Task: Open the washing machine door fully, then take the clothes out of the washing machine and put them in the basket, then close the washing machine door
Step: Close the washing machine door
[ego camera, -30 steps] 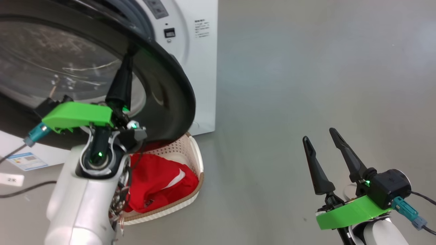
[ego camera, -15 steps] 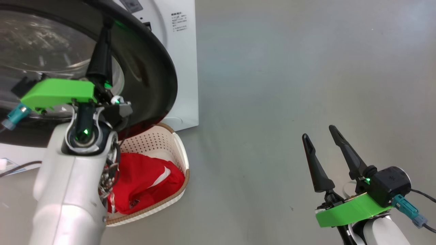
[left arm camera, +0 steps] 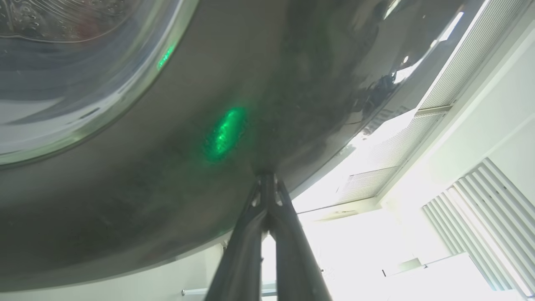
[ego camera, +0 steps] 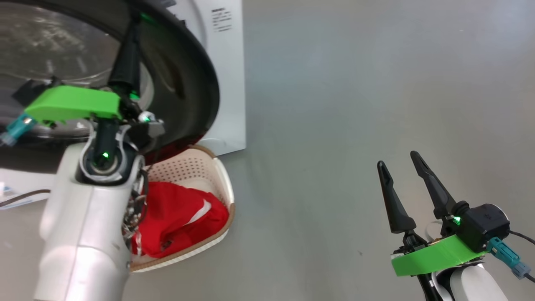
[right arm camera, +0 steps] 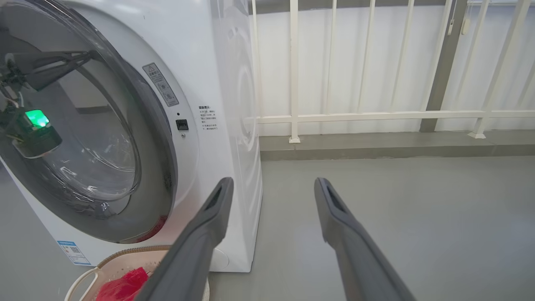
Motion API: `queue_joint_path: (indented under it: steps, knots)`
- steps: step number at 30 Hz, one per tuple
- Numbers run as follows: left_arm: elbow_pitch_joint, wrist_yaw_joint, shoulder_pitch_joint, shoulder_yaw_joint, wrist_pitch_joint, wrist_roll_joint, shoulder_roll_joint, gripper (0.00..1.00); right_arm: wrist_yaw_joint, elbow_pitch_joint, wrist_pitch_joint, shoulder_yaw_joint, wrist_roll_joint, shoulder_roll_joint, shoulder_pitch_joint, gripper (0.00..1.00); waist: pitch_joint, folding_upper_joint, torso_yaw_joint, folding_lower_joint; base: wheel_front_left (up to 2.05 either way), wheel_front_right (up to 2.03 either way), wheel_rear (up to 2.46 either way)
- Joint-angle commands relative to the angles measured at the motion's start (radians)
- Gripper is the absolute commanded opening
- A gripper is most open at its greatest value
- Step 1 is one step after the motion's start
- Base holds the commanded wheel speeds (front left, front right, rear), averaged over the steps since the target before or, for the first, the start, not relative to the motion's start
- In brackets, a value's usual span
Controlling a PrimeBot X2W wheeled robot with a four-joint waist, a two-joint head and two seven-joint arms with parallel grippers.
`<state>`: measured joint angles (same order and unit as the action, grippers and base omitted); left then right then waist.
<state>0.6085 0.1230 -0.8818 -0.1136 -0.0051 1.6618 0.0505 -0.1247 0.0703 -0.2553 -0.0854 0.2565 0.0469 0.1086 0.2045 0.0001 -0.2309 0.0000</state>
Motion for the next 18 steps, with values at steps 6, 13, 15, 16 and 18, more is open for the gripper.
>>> queue_joint_path:
  steps: [6,13,15,16,18]
  knots:
    - [-0.070,0.008,0.070,-0.033,0.018,-0.041,0.021,1.00,-0.006,-0.015,-0.006,-0.019,0.006,0.003,0.038,1.00,-0.027,-0.0001,0.118,0.0000,0.00,0.00,0.00]
    - [-0.175,0.008,0.175,-0.083,-0.022,-0.143,0.061,1.00,-0.006,-0.015,-0.006,0.001,-0.001,0.003,0.033,1.00,-0.052,-0.0001,0.218,0.0000,0.00,0.00,0.00]
    - [-0.213,0.008,0.210,-0.103,-0.041,-0.186,0.082,1.00,-0.006,-0.015,-0.006,0.008,-0.005,0.003,0.033,1.00,-0.059,-0.0001,0.243,0.0000,0.00,0.00,0.00]
    - [-0.232,0.008,0.228,-0.110,-0.052,-0.204,0.090,1.00,-0.006,-0.016,-0.006,0.013,-0.006,0.003,0.032,1.00,-0.063,-0.0001,0.254,0.0000,0.00,0.00,0.00]
    - [-0.264,0.008,0.262,-0.120,-0.081,-0.240,0.105,1.00,-0.006,-0.016,-0.006,0.022,-0.010,0.003,0.030,1.00,-0.071,-0.0001,0.276,0.0000,0.00,0.00,0.00]
